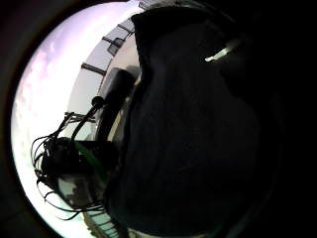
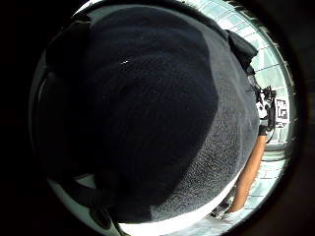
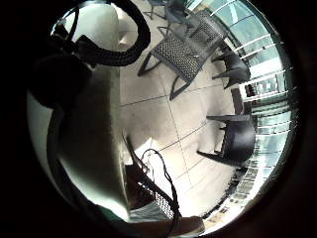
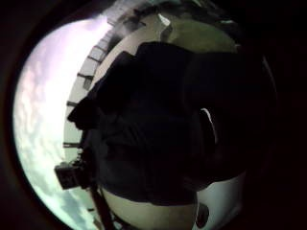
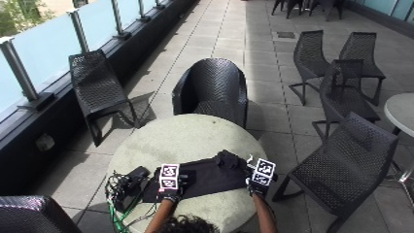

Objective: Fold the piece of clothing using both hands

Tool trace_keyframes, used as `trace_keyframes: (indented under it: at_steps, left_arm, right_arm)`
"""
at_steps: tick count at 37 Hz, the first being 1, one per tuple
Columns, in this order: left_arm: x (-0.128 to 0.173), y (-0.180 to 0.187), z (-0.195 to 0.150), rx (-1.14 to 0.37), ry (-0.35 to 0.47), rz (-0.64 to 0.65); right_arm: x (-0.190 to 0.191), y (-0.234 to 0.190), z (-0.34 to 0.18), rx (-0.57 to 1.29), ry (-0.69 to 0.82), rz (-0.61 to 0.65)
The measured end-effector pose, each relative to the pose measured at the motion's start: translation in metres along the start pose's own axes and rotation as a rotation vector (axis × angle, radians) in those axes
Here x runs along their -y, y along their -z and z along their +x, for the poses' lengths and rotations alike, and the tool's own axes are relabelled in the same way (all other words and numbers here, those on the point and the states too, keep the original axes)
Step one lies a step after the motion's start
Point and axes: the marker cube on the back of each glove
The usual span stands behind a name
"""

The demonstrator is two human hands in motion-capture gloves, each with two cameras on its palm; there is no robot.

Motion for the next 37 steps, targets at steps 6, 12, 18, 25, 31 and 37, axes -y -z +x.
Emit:
trace_keyframes:
  at_steps: [6,12,18,25,31,37]
  left_arm:
    - [-0.022,-0.006,0.0,-0.077,0.032,-0.213]
    - [-0.021,-0.004,0.002,-0.084,0.009,-0.2]
    - [0.01,0.001,-0.003,-0.07,-0.003,0.069]
    - [0.001,-0.008,-0.009,-0.215,0.028,0.017]
    - [-0.022,0.017,-0.03,-0.203,0.07,0.079]
    - [-0.049,0.029,-0.07,-0.213,0.144,0.095]
  right_arm:
    - [-0.002,-0.018,0.03,-0.072,-0.146,-0.059]
    - [0.01,-0.004,0.02,0.018,-0.09,0.041]
    - [0.017,0.039,-0.01,0.443,-0.016,0.098]
    - [0.0,0.124,-0.103,0.867,0.245,0.157]
    - [-0.003,0.11,-0.205,0.815,0.416,0.106]
    - [-0.045,0.087,-0.3,0.628,0.582,0.024]
